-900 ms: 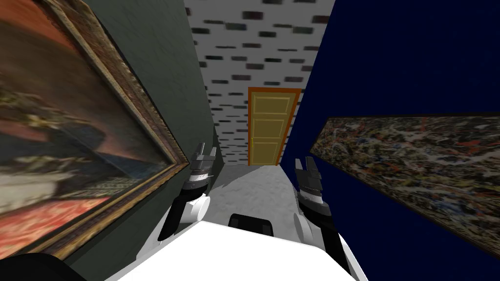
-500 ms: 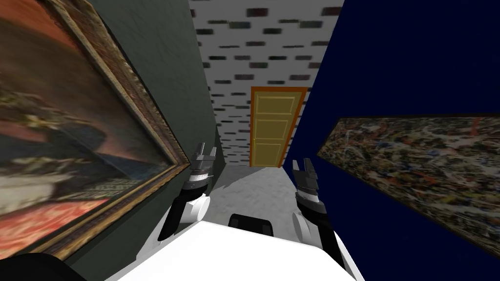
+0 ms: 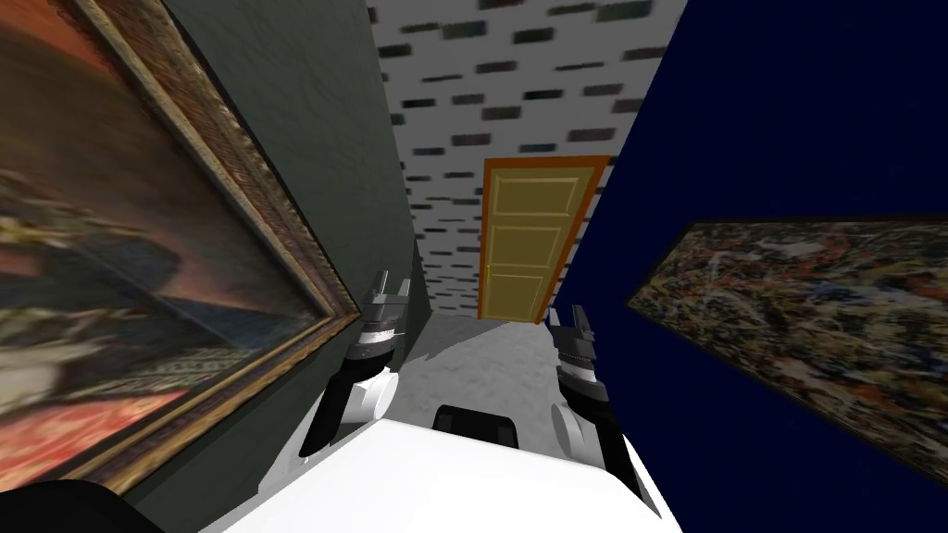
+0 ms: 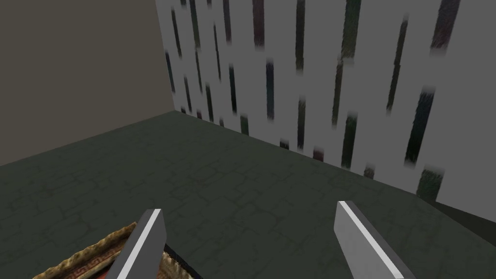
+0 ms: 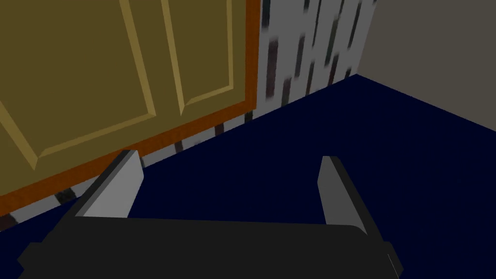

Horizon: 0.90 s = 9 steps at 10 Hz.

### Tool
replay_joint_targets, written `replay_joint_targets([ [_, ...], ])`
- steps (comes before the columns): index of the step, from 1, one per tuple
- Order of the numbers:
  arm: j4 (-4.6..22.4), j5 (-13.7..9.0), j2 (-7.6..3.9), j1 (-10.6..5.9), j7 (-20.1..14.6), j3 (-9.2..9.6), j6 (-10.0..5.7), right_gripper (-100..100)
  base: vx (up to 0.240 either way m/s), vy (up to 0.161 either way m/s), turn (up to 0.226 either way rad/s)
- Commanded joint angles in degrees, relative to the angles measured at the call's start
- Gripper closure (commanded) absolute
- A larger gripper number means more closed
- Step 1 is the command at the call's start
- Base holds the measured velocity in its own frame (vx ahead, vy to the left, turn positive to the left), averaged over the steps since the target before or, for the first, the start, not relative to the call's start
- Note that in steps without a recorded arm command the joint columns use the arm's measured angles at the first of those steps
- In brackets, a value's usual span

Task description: Pull the door open

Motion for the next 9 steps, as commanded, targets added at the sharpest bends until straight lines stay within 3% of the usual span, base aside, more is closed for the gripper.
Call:
replay_joint_targets([
  [1,1.83,-1.47,-0.59,-0.79,-1.93,-0.07,-0.14,-100,0.109,0.004,0.133],
  [9,10.80,-7.84,-2.43,-3.58,-9.73,0.09,-1.97,-100,0.097,0.007,0.109],
])
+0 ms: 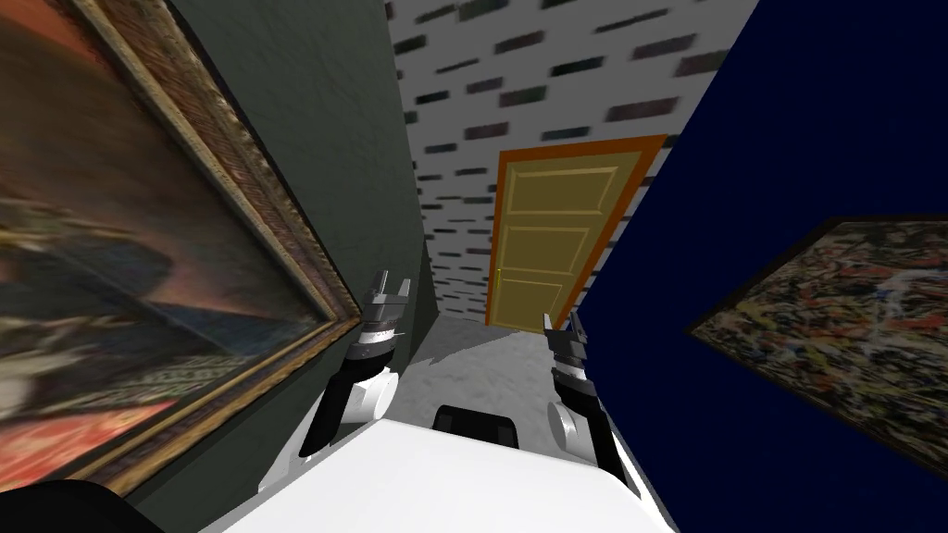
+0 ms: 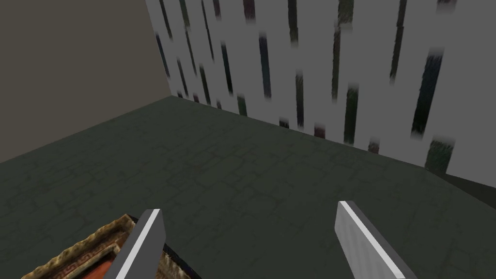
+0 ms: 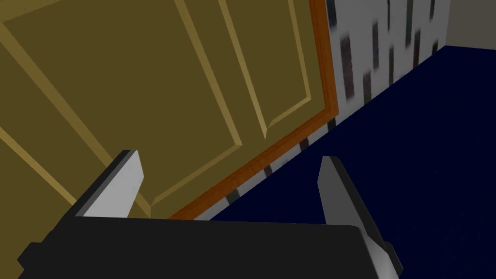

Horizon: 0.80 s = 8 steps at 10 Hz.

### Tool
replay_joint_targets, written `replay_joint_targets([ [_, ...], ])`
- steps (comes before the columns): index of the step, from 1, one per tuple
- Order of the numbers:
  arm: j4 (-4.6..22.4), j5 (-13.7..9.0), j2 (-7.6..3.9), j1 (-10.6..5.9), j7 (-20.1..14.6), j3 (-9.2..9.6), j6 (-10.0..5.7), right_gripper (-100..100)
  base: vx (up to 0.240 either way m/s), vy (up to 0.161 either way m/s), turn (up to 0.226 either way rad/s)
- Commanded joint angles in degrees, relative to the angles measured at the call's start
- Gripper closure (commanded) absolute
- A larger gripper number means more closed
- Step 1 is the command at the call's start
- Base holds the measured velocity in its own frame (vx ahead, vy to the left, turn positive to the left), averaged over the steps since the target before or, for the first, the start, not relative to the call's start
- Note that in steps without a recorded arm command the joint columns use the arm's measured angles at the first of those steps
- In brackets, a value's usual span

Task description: Pull the door open

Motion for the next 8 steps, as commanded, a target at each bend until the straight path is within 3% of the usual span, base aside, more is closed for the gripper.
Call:
replay_joint_targets([
  [1,2.00,-1.42,-0.39,-0.48,-1.89,0.05,-0.57,-100,0.092,0.010,0.098],
  [8,10.90,-7.74,-1.68,-3.24,-9.62,0.21,-2.39,-100,0.104,-0.003,0.116],
])
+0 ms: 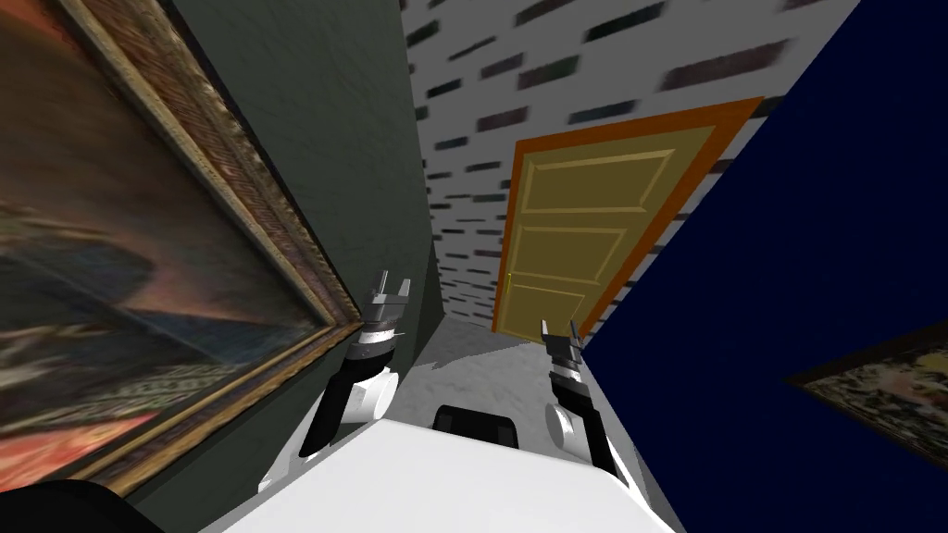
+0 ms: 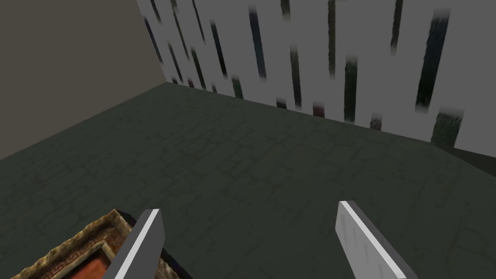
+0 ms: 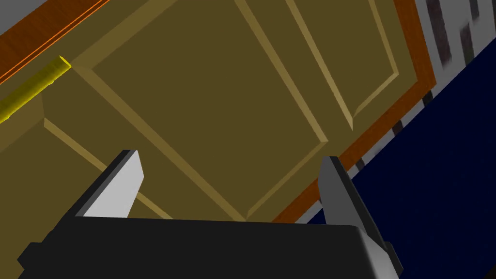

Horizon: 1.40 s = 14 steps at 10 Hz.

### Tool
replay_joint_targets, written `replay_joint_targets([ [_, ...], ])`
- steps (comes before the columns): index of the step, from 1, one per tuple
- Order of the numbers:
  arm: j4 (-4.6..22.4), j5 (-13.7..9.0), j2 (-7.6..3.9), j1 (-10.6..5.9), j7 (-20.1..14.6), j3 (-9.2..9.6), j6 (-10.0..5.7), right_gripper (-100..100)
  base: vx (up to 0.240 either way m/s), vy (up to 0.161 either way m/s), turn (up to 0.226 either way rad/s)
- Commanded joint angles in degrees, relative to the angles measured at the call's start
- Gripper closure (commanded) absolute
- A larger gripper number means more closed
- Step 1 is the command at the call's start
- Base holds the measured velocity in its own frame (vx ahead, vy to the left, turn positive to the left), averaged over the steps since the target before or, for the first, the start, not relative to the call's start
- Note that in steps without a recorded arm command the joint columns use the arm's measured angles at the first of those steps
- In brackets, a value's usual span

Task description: Pull the door open

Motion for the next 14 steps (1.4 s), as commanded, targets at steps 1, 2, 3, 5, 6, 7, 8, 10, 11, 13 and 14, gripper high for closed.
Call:
replay_joint_targets([
  [1,2.42,-1.51,-0.20,-0.85,-1.97,0.05,-0.56,-100,0.096,-0.006,0.152],
  [2,3.75,-2.46,-0.34,-1.27,-3.12,0.07,-0.83,-100,0.089,-0.005,0.118],
  [3,5.07,-3.40,-0.49,-1.68,-4.27,0.10,-1.10,-100,0.087,-0.012,0.110],
  [5,7.73,-5.28,-0.78,-2.50,-6.58,0.15,-1.64,-100,0.117,-0.012,0.129],
  [6,9.06,-6.22,-0.89,-2.92,-7.73,0.17,-1.91,-100,0.110,-0.008,0.112],
  [7,10.38,-7.17,-1.01,-3.33,-8.88,0.19,-2.18,-100,0.087,-0.008,0.125],
  [8,10.38,-7.17,-1.01,-3.33,-8.88,0.19,-2.18,-100,0.055,-0.013,0.049],
  [10,13.04,-9.05,-1.24,-4.15,-11.19,0.24,-2.73,-100,0.066,-0.009,0.098],
  [11,14.37,-9.99,-1.35,-4.57,-12.34,0.27,-3.00,-100,0.084,-0.029,0.138],
  [13,16.95,-11.83,-1.53,-5.37,-14.58,0.31,-3.53,-100,0.102,-0.017,0.119],
  [14,18.24,-12.74,-1.62,-5.77,-15.70,0.34,-3.79,-100,0.120,-0.019,0.105],
])
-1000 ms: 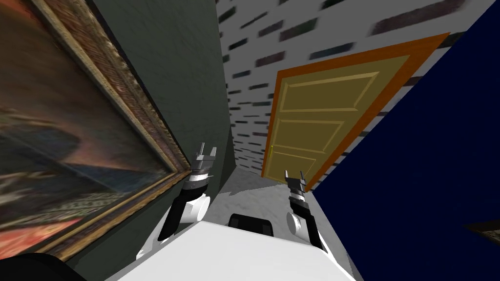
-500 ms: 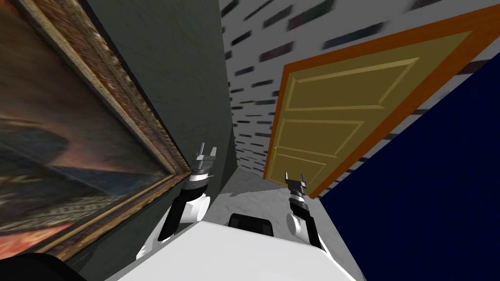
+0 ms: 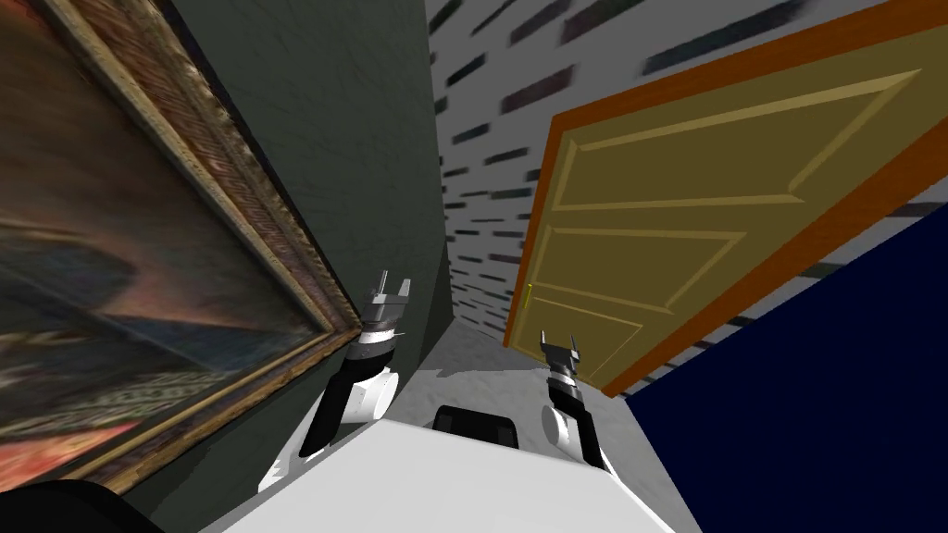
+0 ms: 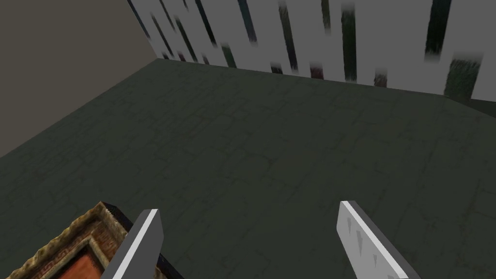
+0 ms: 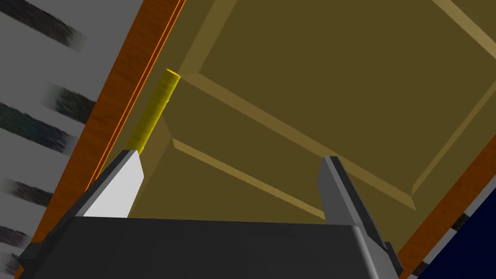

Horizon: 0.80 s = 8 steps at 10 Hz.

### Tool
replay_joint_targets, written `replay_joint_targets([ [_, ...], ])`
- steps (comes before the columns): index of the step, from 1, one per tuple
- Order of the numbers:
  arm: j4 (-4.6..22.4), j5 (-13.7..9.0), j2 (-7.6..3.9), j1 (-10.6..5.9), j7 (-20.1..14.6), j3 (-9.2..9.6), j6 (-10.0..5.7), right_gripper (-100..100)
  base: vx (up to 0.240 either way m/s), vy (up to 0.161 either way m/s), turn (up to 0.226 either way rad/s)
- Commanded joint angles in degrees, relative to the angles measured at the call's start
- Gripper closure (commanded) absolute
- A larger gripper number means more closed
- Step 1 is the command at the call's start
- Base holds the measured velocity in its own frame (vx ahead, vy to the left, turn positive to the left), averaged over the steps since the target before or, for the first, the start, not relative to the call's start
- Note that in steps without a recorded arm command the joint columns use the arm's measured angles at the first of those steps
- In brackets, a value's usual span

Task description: Pull the door open

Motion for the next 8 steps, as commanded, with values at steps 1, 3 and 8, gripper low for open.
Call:
replay_joint_targets([
  [1,2.01,-1.59,-0.33,-0.66,-2.05,-0.07,-0.34,-100,0.104,-0.029,0.131],
  [3,4.53,-3.38,-0.48,-1.44,-4.23,-0.02,-0.85,-100,0.102,-0.023,0.117],
  [8,10.50,-7.62,-0.80,-3.30,-9.42,0.09,-2.08,-100,0.093,-0.031,0.116],
])
